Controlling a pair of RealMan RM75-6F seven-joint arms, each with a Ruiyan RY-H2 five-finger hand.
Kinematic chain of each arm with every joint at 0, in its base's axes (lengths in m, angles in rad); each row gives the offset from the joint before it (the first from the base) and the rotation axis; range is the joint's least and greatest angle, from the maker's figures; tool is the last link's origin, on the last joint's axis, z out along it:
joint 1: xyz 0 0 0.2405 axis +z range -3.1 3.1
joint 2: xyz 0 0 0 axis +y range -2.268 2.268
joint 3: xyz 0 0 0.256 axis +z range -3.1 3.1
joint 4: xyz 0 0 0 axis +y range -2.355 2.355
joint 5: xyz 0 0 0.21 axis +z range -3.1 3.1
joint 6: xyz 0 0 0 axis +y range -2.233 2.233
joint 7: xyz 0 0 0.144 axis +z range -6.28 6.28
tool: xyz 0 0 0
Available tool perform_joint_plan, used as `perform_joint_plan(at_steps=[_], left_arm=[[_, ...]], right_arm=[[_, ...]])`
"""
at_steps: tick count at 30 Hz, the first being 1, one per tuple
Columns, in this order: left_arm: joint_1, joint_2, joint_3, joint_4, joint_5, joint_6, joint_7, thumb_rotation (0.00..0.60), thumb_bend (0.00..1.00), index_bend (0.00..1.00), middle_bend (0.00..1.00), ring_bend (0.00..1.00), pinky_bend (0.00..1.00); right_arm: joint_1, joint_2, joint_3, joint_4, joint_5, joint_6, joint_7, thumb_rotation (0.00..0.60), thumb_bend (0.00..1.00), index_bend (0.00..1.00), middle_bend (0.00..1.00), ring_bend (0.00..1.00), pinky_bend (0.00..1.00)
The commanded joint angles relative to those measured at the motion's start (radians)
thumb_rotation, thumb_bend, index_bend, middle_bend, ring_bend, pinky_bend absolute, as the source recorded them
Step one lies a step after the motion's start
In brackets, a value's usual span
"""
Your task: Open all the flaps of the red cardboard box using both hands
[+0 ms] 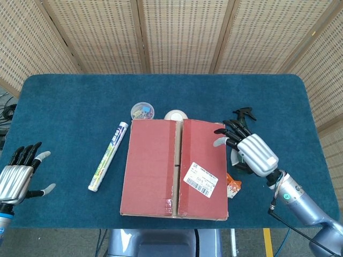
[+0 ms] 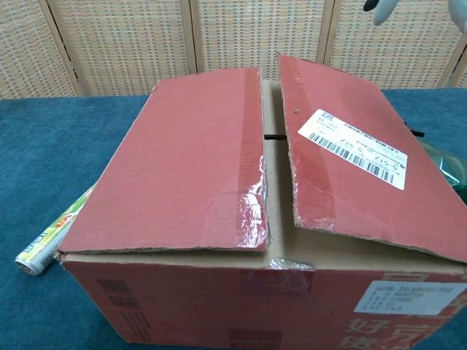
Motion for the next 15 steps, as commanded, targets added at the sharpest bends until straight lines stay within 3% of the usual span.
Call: perform_joint_plan(at_steps=[1, 15], left_arm=[[0.0, 0.001, 0.0, -0.001, -0.002, 0.001, 0.001, 0.432, 0.21, 0.16, 0.0, 0.0, 0.0], [-0.003, 0.001, 0.002, 0.001, -0.02, -0.006, 0.004, 0.431, 0.21, 0.16, 0.0, 0.0, 0.0]], right_arm=[[0.03, -0.009, 0.005, -0.006, -0.005, -0.024, 0.004, 0.6, 0.96, 0.35, 0.2, 0.0, 0.03], [0.18, -0.089, 0.018, -0.005, 0.012, -0.151, -0.025, 0.6, 0.97, 0.35, 0.18, 0.0, 0.01]])
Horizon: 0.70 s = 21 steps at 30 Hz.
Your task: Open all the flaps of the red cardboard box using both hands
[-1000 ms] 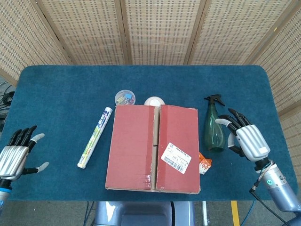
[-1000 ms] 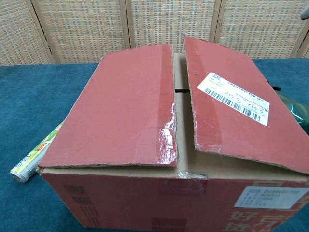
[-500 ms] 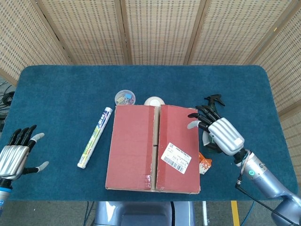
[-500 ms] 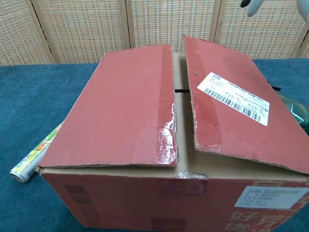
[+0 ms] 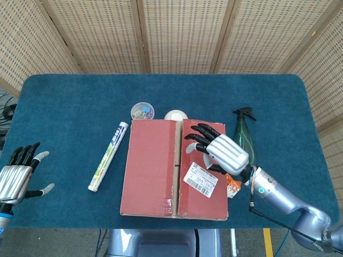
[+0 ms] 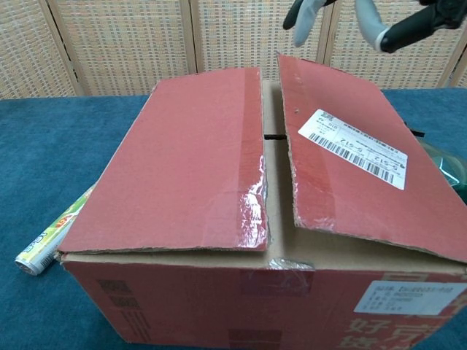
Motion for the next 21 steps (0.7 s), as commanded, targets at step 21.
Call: perform_joint_plan(at_steps=[21], left_arm=[[0.008, 0.008, 0.007, 0.008, -0.003, 0.006, -0.022, 0.432, 0.21, 0.16, 0.0, 0.0, 0.0]], right_arm=[[0.107, -0.111, -0.021, 0.063, 0.065, -0.081, -0.115, 0.6, 0.96, 0.36, 0.18, 0.0, 0.01]])
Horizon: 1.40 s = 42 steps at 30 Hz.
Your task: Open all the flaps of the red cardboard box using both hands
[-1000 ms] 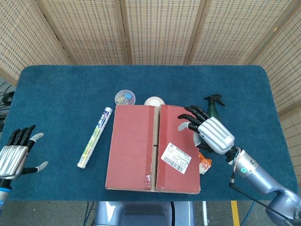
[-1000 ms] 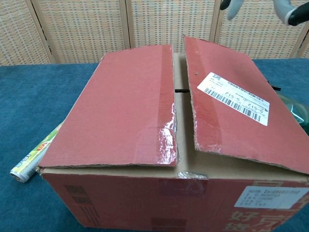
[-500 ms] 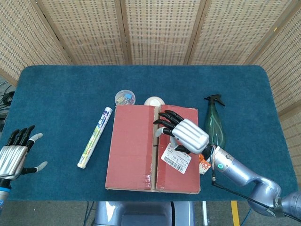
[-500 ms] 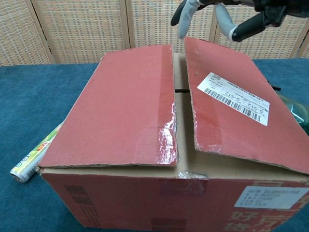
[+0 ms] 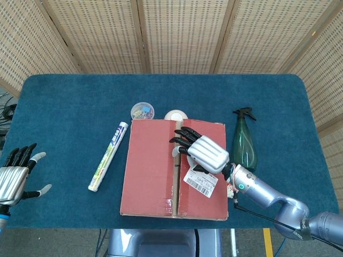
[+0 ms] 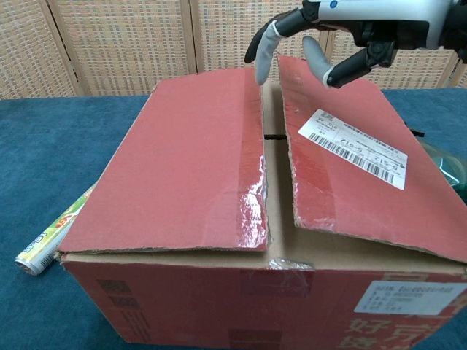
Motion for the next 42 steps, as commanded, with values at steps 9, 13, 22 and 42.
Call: perform_joint_plan(at_steps=[9, 13, 22, 42], left_arm=[[0.0, -0.001, 0.002, 0.006, -0.003, -0.004, -0.007, 0.432, 0.21, 0.16, 0.0, 0.0, 0.0], [0.0, 0.001, 0.002, 0.008, -0.004, -0.007, -0.015, 0.433, 0.21, 0.16, 0.0, 0.0, 0.0], [-0.002, -0.001, 0.002, 0.01, -0.002, -0.009, -0.018, 0.433, 0.21, 0.16, 0.0, 0.0, 0.0], [-0.013, -0.002, -0.007, 0.001, 0.013, -0.004, -0.013, 0.433, 0.21, 0.16, 0.0, 0.0, 0.0]], right_arm=[[0.02, -0.019, -0.009, 0.017, 0.031, -0.017, -0.041, 0.6, 0.97, 0.37, 0.18, 0.0, 0.01], [0.025, -0.026, -0.013, 0.027, 0.048, -0.025, -0.054, 0.6, 0.97, 0.38, 0.18, 0.0, 0.01], [0.028, -0.018, -0.026, 0.027, 0.067, -0.03, -0.073, 0.6, 0.97, 0.41, 0.18, 0.0, 0.01], [0.015, 0.063, -0.028, -0.02, 0.078, -0.001, -0.093, 0.6, 0.96, 0.45, 0.18, 0.0, 0.01]])
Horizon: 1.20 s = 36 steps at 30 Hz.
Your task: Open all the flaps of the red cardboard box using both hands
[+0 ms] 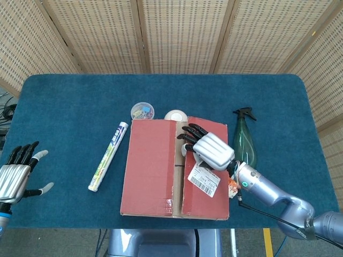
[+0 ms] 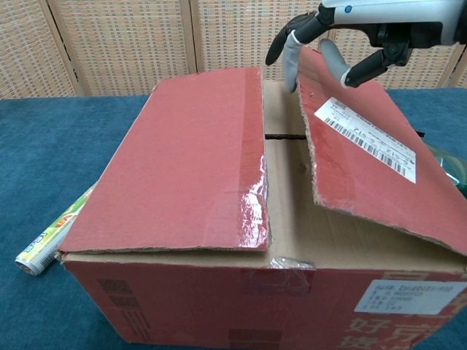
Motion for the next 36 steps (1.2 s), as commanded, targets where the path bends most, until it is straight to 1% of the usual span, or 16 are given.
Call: perform_joint_plan(at_steps=[1, 16, 30, 36], left_arm=[[-0.001, 0.0, 0.0, -0.001, 0.001, -0.001, 0.001, 0.433, 0.21, 0.16, 0.0, 0.0, 0.0], [-0.009, -0.004, -0.007, -0.005, 0.012, 0.003, 0.003, 0.432, 0.21, 0.16, 0.0, 0.0, 0.0], [-0.019, -0.008, -0.011, -0.008, 0.007, -0.004, 0.014, 0.434, 0.21, 0.16, 0.0, 0.0, 0.0], [-0.02, -0.008, -0.011, -0.009, -0.002, -0.008, 0.021, 0.432, 0.21, 0.16, 0.0, 0.0, 0.0]], right_arm=[[-0.003, 0.018, 0.003, -0.012, 0.004, 0.005, -0.005, 0.6, 0.96, 0.45, 0.18, 0.0, 0.01], [-0.017, 0.12, 0.021, -0.075, 0.03, 0.013, -0.035, 0.6, 0.96, 0.45, 0.18, 0.0, 0.01], [-0.019, 0.21, 0.053, -0.112, 0.049, 0.015, -0.04, 0.6, 0.96, 0.45, 0.18, 0.0, 0.01], [-0.027, 0.248, 0.054, -0.116, 0.061, 0.007, -0.049, 0.6, 0.95, 0.45, 0.18, 0.0, 0.01]])
